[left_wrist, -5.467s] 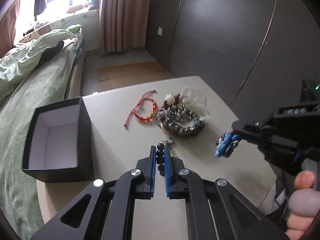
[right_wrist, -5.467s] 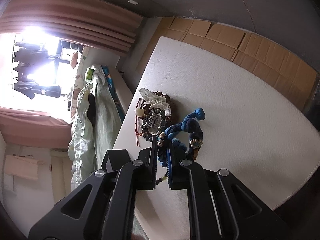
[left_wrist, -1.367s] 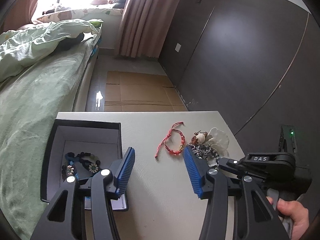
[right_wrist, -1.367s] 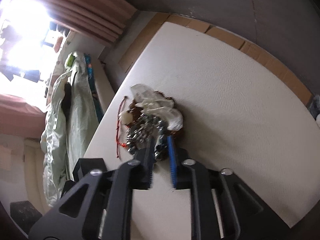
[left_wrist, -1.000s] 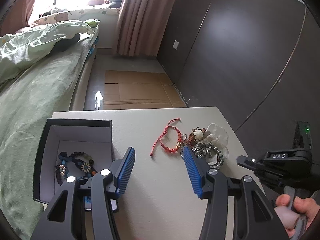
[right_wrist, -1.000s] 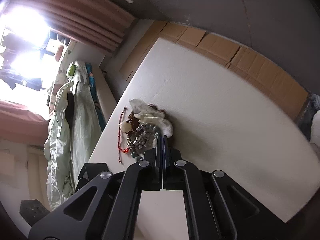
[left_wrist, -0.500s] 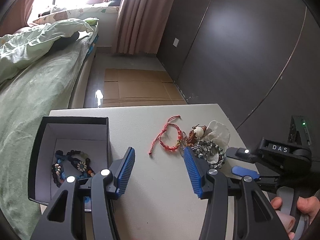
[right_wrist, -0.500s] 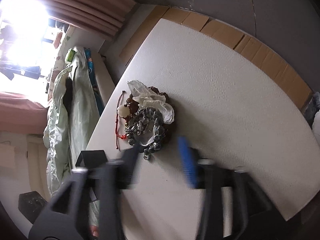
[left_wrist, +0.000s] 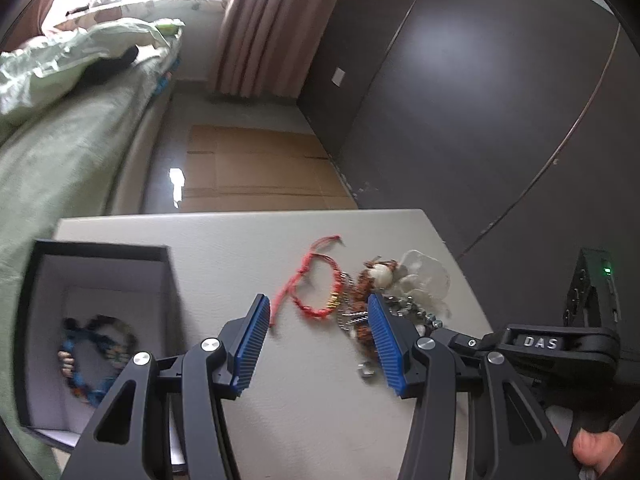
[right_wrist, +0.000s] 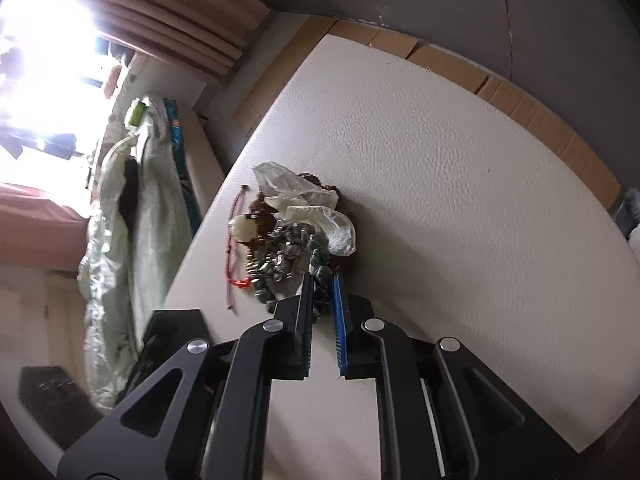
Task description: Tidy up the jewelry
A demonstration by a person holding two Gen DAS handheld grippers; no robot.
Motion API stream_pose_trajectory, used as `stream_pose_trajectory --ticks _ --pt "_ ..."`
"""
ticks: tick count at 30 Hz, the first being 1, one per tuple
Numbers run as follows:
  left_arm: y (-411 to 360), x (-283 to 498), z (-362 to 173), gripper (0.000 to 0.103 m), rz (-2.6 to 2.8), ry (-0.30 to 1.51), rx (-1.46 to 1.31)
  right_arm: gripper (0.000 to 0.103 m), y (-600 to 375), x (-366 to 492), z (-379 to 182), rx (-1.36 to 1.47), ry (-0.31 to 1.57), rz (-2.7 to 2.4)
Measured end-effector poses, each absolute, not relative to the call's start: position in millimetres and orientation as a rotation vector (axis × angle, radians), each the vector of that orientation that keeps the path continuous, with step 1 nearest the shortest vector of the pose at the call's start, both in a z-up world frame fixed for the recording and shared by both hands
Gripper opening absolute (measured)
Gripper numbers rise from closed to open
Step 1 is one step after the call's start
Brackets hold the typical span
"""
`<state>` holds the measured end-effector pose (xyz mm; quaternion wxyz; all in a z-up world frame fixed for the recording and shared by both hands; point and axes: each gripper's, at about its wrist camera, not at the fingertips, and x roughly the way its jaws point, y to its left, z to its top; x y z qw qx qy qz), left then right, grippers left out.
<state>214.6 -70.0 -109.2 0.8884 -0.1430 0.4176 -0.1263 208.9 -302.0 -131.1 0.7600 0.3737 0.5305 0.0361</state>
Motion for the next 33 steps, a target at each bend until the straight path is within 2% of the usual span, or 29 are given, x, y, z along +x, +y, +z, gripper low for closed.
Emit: stream_pose_trajectory --ticks 12,24,33 --pt "-115 220 -126 0.048 -0.328 0.879 -0.174 0.01 -338 195 -108 0.887 1.068 0.094" --pt "-167 208 -135 0.052 -0.411 0.832 0.076 0.01 -358 182 -83 0.97 0.979 0.17" --pt "-179 198 -132 0.052 -0.503 0.793 0.079 0.01 -347 184 -69 0.99 0.94 0.318"
